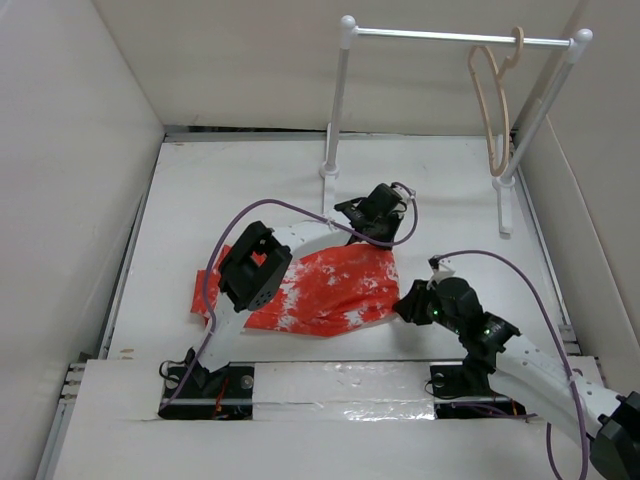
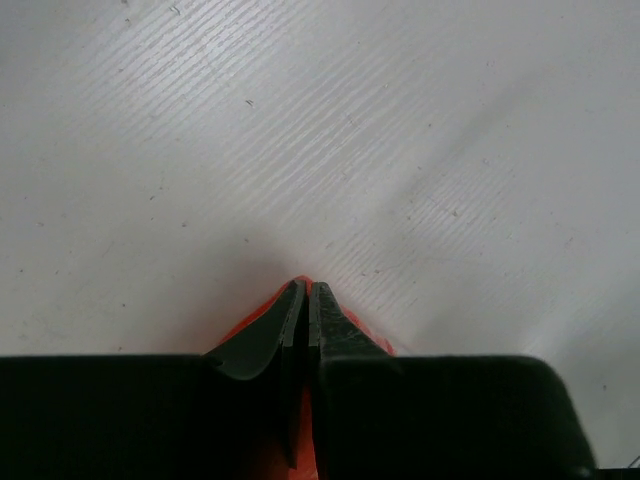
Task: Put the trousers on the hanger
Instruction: Fold the trousers at the center of the board.
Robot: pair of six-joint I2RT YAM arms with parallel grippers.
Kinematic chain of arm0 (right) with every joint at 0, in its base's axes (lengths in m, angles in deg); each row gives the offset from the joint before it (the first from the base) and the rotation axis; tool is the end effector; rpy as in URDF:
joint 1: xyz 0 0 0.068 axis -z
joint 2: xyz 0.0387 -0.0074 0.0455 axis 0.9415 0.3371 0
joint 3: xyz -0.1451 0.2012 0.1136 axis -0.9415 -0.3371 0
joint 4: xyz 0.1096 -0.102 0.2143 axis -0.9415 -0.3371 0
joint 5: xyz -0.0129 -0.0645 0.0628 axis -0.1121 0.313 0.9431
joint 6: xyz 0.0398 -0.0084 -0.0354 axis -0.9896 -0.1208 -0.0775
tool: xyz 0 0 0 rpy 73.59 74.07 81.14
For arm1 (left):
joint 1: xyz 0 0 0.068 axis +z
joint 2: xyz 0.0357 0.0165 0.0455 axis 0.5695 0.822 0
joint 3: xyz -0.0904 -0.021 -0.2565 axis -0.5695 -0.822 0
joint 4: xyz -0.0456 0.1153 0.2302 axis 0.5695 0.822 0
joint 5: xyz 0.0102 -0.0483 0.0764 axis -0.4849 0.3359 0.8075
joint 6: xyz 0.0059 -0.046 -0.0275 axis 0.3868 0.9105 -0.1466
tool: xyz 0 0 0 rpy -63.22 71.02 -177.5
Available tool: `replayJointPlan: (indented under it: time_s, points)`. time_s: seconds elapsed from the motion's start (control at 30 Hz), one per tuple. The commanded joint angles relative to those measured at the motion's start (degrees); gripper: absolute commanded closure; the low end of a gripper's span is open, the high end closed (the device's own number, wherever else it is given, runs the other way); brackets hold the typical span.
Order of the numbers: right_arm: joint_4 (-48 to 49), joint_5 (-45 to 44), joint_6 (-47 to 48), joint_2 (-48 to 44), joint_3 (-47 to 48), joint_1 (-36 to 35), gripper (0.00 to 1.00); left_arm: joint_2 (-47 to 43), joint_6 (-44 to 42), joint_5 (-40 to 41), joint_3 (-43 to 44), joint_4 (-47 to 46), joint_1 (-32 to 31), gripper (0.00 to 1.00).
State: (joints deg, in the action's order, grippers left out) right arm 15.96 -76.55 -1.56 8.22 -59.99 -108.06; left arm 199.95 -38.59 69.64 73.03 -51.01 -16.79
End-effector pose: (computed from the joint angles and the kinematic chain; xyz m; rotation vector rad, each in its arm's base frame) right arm 0.1114 0.0863 0.1566 -0.0380 2.2384 0.7297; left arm 0.3060 -0.3906 0.2075 0.8190 2.2173 -0.7013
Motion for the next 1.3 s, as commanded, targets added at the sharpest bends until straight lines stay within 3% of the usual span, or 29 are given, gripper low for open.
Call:
replayJointPlan:
  time_s: [0.0, 0.27, 0.57, 0.73, 0.9, 0.97, 1.0, 1.03, 1.17, 1.2, 1.27]
  points:
    - [1.8, 0.5, 0.9, 0.1, 0.6, 1.5, 0.63, -1.3, 0.2, -3.2, -0.7, -1.3, 0.9, 1.0]
    - [5.0, 0.3, 1.7, 1.7, 0.1, 3.3, 0.6, -2.0, 0.3, -3.3, -1.5, -2.0, 0.9, 1.0]
    - [4.0, 1.2, 2.2, 2.6, 0.7, 5.0, 0.79, -1.4, 0.6, -4.4, -1.4, -2.2, 0.9, 1.0]
    - [3.2, 1.8, 2.1, 1.6, 0.5, 5.0, 0.97, -1.5, 0.7, -4.0, -0.8, -2.3, 0.9, 1.0]
    - [0.8, 1.9, 2.2, -2.2, 0.6, 5.0, 1.0, -1.6, 1.0, -5.2, -0.7, -3.0, 2.0, 1.0]
    - [3.0, 4.6, 2.1, -3.7, 0.1, 5.0, 0.94, -1.6, 1.0, -5.3, -0.8, -3.0, 2.0, 1.0]
    - [4.1, 5.9, 2.7, -4.0, 0.2, 5.0, 0.84, -1.7, 1.2, -5.3, -1.4, -3.1, 2.0, 1.0]
    - [4.0, 7.2, 3.4, -3.9, 0.6, 5.0, 0.81, -1.8, 1.3, -5.4, -1.8, -3.8, 2.0, 1.0]
    - [2.5, 6.4, 6.7, -1.4, 3.6, 2.9, 0.69, -2.0, 1.4, -5.8, -2.3, -4.0, 2.0, 1.0]
    - [1.9, 6.3, 8.0, 0.7, 4.3, 2.9, 0.6, -2.0, 1.4, -5.8, -2.6, -4.0, 2.0, 1.0]
    - [0.3, 4.5, 9.2, 3.4, 7.0, 1.3, 0.53, -2.0, 1.4, -6.0, -2.6, -4.3, 2.0, 1.0]
